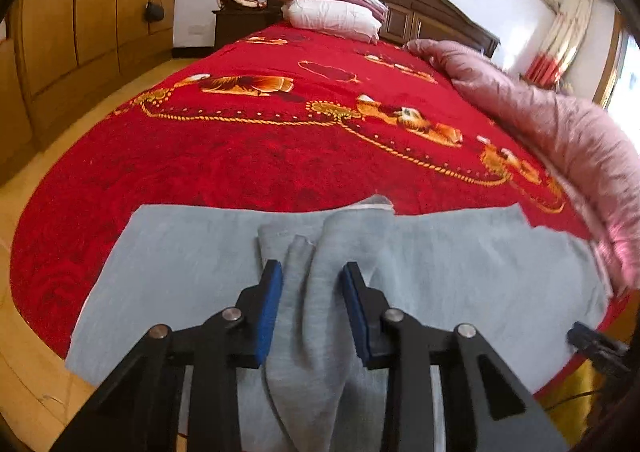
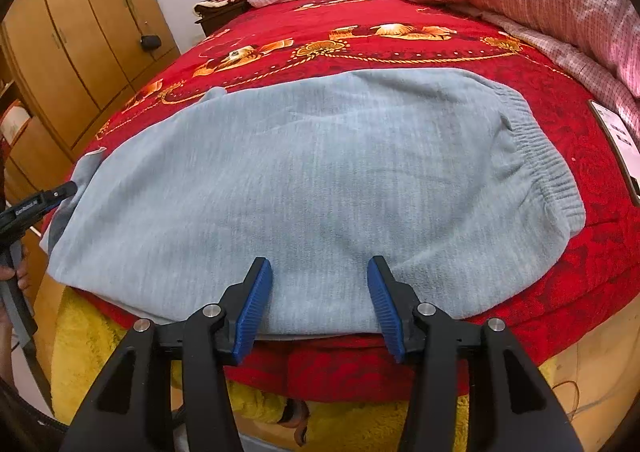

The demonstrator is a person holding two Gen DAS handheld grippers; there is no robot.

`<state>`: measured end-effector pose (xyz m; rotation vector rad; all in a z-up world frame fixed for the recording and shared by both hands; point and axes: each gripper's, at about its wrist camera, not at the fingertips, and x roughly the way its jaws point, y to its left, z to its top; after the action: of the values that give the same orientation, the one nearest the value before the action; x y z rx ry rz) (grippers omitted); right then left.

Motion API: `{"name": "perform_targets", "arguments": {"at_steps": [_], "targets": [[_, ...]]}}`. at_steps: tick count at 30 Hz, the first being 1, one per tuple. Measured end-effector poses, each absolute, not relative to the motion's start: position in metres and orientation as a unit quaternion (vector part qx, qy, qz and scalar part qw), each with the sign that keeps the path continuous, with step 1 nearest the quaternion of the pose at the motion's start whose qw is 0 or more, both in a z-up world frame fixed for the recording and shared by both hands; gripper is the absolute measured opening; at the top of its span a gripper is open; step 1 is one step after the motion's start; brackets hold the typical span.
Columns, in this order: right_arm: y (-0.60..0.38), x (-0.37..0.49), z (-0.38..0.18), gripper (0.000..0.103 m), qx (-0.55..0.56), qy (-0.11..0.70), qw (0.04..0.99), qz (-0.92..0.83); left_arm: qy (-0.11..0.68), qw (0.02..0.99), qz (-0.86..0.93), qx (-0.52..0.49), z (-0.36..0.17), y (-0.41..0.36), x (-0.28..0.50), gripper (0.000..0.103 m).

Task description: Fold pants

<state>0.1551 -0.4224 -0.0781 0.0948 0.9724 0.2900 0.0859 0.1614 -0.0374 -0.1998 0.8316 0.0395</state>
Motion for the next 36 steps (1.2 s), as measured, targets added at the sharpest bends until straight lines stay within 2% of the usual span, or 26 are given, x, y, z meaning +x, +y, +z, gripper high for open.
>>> {"name": "perform_targets", "arguments": {"at_steps": [3, 10, 12, 14, 21, 22, 23, 24, 26, 31, 36], "targets": [[-0.42, 0.155, -0.078, 0.054, 0.039, 0.464, 0.874, 0.139, 0.401, 0.911, 0.032, -0.094, -0.039, 0.16, 0.09, 0.033], [-0.419, 0.153, -0.079, 0.057, 0.036, 0.46, 0.876, 0.141, 0.37, 0.912, 0.078, -0.159, -0.029, 0.189, 0.078, 0.032], [-0.417, 0.152, -0.079, 0.059, 0.034, 0.457, 0.878, 0.141, 0.377, 0.908, 0.074, -0.169, -0.033, 0.195, 0.079, 0.026], [-0.414, 0.152, -0.078, 0.059, 0.026, 0.457, 0.879, 0.135, 0.388, 0.903, 0.051, -0.178, -0.037, 0.193, 0.081, 0.024], [-0.397, 0.159, -0.052, 0.059, 0.026, 0.46, 0.871, 0.172, 0.4, 0.906, 0.024, -0.136, -0.041, 0.175, 0.091, 0.024], [-0.391, 0.162, -0.047, 0.059, 0.024, 0.458, 0.87, 0.182, 0.402, 0.905, 0.026, -0.132, -0.042, 0.174, 0.093, 0.022], [-0.384, 0.166, -0.042, 0.059, 0.021, 0.456, 0.869, 0.192, 0.405, 0.905, 0.028, -0.13, -0.044, 0.172, 0.094, 0.012], [-0.376, 0.17, -0.037, 0.059, 0.018, 0.455, 0.867, 0.202, 0.406, 0.904, 0.028, -0.13, -0.044, 0.172, 0.094, 0.006], [-0.356, 0.181, -0.027, 0.059, 0.018, 0.458, 0.857, 0.235, 0.392, 0.908, 0.022, -0.146, -0.04, 0.175, 0.089, 0.002], [-0.3, 0.206, -0.014, 0.059, 0.014, 0.466, 0.832, 0.3, 0.343, 0.918, 0.068, -0.188, -0.021, 0.207, 0.051, 0.002], [-0.231, 0.226, -0.015, 0.059, -0.017, 0.473, 0.808, 0.352, 0.329, 0.908, 0.112, -0.234, -0.021, 0.243, 0.019, 0.002]]}}
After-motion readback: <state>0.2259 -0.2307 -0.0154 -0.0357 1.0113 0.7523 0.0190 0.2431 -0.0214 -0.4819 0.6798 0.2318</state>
